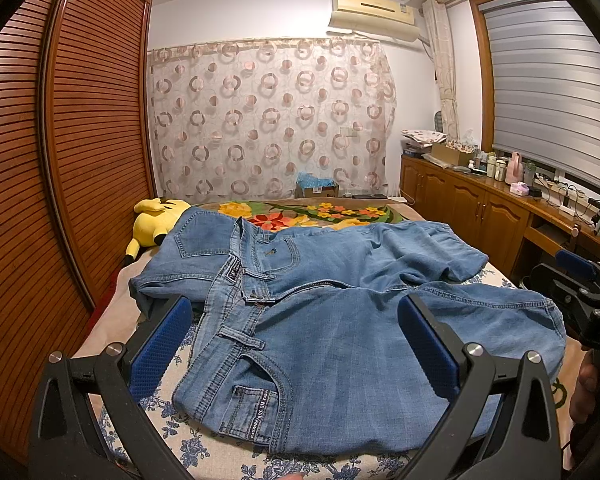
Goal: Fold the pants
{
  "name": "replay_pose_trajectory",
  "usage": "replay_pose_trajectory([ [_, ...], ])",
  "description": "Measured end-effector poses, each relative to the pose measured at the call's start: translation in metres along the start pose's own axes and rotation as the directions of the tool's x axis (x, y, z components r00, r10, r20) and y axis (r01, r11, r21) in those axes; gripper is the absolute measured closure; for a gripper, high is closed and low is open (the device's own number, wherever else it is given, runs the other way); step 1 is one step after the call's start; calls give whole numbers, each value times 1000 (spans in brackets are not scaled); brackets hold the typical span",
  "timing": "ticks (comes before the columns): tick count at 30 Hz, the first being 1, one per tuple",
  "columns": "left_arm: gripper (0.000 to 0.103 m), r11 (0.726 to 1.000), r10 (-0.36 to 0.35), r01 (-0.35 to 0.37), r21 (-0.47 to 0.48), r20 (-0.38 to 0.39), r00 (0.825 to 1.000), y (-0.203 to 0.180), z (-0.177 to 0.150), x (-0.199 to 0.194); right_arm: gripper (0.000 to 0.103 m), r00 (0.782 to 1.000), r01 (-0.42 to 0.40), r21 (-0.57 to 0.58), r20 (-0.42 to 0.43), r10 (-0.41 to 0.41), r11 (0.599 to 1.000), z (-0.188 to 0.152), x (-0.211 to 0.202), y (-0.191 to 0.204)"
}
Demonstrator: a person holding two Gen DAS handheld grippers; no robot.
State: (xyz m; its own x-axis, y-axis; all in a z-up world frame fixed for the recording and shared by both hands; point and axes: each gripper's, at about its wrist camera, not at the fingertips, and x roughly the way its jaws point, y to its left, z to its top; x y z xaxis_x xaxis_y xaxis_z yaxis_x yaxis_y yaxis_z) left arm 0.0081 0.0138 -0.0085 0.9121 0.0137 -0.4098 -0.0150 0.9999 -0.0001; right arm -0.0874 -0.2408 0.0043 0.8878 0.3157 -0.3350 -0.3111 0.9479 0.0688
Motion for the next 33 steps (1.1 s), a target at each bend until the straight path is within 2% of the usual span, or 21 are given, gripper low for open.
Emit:
replay_pose_trajectory([
  [12,0,1000,0,0,2,2,1000,5,-1,6,0,1000,-2,0,1,2,1000,0,0,0],
  [14,0,1000,2,-2,2,5,1000,-5,1,-5,0,1000,-1,1,2,1,1000,0,0,0],
  [22,0,1000,-1,1,1,2,1000,5,-2,4,0,1000,-2,0,2,2,1000,1,0,1],
  [24,0,1000,2,-2,3,5,1000,-4,0,-4,0,1000,-1,0,2,1,1000,1,0,1],
  [31,0,1000,-2,2,-3,-9,1000,9,-6,10,0,1000,-3,-2,-4,3,1000,1,3,2],
  [33,0,1000,3,-3,-5,-25,1000,2,2,-6,0,1000,-6,-4,-19,6,1000,-2,7,2],
])
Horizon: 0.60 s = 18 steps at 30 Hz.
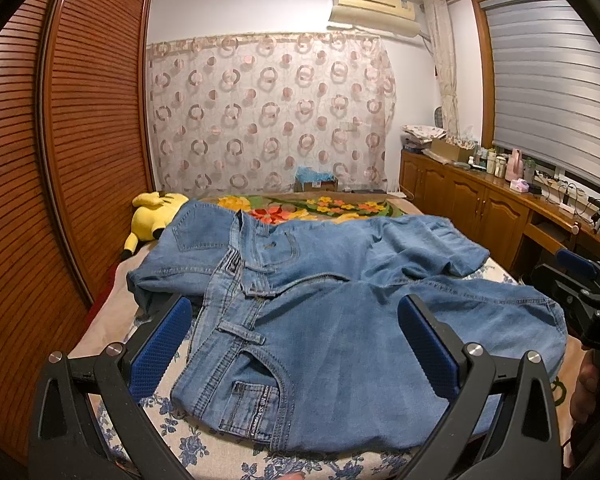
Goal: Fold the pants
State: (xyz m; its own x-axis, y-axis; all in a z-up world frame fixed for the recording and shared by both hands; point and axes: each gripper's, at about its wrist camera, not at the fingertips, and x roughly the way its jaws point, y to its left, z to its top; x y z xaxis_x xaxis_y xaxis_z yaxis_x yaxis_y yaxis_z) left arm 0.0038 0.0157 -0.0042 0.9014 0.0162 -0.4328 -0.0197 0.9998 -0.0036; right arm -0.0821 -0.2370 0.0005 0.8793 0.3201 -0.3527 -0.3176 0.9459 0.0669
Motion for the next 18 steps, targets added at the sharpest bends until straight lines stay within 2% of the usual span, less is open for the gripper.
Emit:
replay_pose_trajectory([
  [7,0,999,31,-32,-10,-46,998,16,-13,13,0,999,10,3,-53,-10,1000,-7,16,-5],
  [18,0,996,78,-84,-42,-136,988,64,-38,37,0,994,19,-3,-104,-19,1000,-3,27,-10],
])
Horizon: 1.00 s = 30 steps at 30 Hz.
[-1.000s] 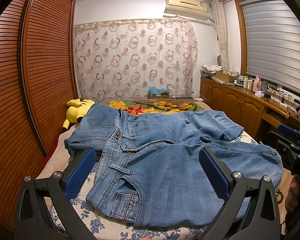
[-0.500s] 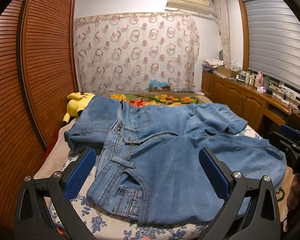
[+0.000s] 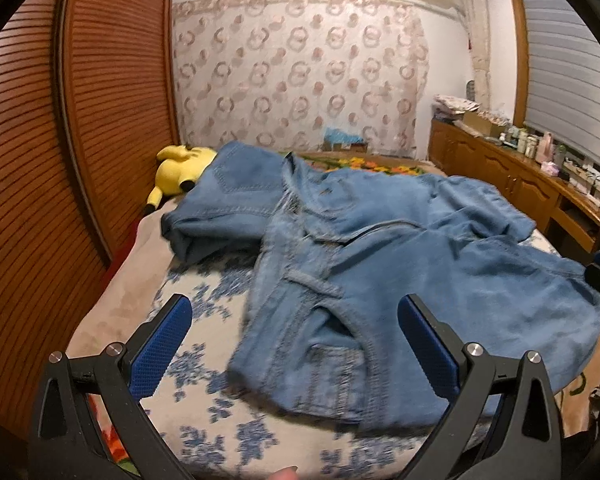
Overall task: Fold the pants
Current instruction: 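Lower the left tool onto the jeans and grasp the denim edge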
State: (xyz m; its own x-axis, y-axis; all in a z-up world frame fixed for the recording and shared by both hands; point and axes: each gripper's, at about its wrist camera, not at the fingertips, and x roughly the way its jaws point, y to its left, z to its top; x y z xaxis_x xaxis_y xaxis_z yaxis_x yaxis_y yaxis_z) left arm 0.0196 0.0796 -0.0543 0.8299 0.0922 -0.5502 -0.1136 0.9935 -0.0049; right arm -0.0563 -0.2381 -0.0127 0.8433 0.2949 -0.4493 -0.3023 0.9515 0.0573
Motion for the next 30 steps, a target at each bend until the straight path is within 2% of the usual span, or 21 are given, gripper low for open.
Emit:
replay_pose_trajectory([
  [12,0,999,-12,7,-42,-110,994,32,-38,26,0,999,-9,-24,-47,8,1000,-5,6,-2],
  [16,9,997,-48,40,-65,-131,990,41,-46,29,0,997,-4,-36,-76,1,999,-8,15,-3],
  [18,17,995,-75,64,-79,-135,988,44,-48,30,0,996,-3,-47,-92,-1,999,-8,18,-2],
  [23,46,985,-134,114,-128,-158,978,46,-55,36,0,994,-11,-61,-114,4,998,-4,18,1],
  [30,58,983,-148,126,-130,-175,973,44,-59,46,0,992,-16,-84,-126,5,996,-9,16,6],
])
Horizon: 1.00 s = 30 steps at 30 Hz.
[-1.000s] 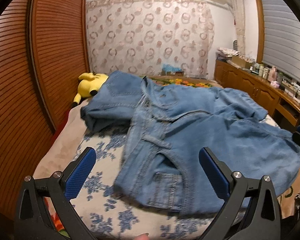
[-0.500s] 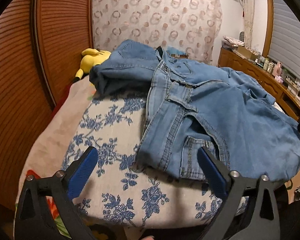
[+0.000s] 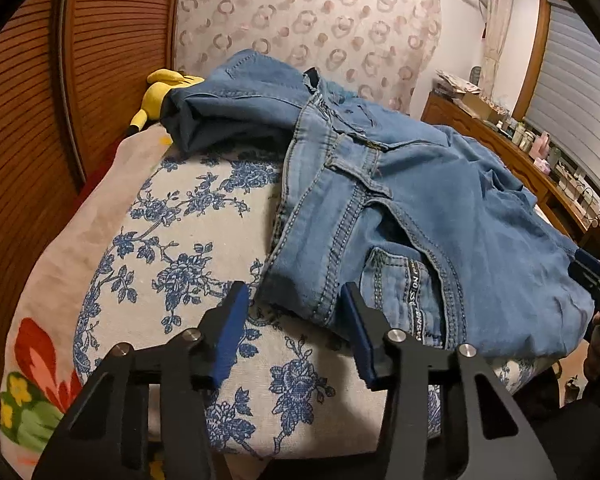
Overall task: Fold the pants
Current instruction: 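Lower the left tool onto the jeans and grasp the denim edge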
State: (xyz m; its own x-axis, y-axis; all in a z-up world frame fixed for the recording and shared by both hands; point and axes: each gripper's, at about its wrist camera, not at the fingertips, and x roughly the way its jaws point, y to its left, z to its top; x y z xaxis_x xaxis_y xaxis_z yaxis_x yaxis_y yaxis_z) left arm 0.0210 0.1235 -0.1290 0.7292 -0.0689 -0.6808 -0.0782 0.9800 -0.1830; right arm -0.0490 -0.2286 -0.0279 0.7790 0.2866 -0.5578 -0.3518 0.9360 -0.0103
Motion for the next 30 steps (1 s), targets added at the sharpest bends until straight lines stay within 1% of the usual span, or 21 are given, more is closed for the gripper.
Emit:
replay_pose_trajectory([
  [4,66,1000,-16,16,-4,-6,1000,2,3,0,0,1000,1,-7,-10,-2,1000,1,1,2],
  [5,73,1000,-26,26,-2,-6,1000,2,4,0,0,1000,0,-7,-11,0,1000,1,1,1],
  [6,78,999,-38,38,3,-9,999,2,5,0,0,1000,-1,-8,-12,1,1000,2,1,2],
  [7,82,998,-53,53,14,-11,999,0,5,-1,0,1000,-3,-9,-13,3,1000,4,3,1],
  [8,87,998,-52,52,26,-1,999,-2,6,-4,0,1000,-4,-11,-14,4,1000,5,4,1],
  [10,89,997,-61,60,45,23,998,-7,10,-11,0,1000,-5,-17,-12,5,1000,7,5,1],
  [14,90,995,-78,72,66,83,994,-18,21,-28,0,1000,-15,-13,-15,15,1000,8,7,1],
  [17,91,992,-102,91,90,129,986,-27,35,-42,0,1000,-23,-10,-14,22,1000,10,7,0],
  [20,91,986,-119,97,135,167,979,-41,51,-52,0,999,-41,3,-12,41,999,14,6,-1],
  [25,91,973,-132,86,214,213,968,-66,79,-58,0,998,-70,14,1,70,997,20,-1,-1],
  [30,91,963,-142,76,260,244,959,-84,104,-51,0,993,-121,38,18,120,992,21,-12,-3],
])
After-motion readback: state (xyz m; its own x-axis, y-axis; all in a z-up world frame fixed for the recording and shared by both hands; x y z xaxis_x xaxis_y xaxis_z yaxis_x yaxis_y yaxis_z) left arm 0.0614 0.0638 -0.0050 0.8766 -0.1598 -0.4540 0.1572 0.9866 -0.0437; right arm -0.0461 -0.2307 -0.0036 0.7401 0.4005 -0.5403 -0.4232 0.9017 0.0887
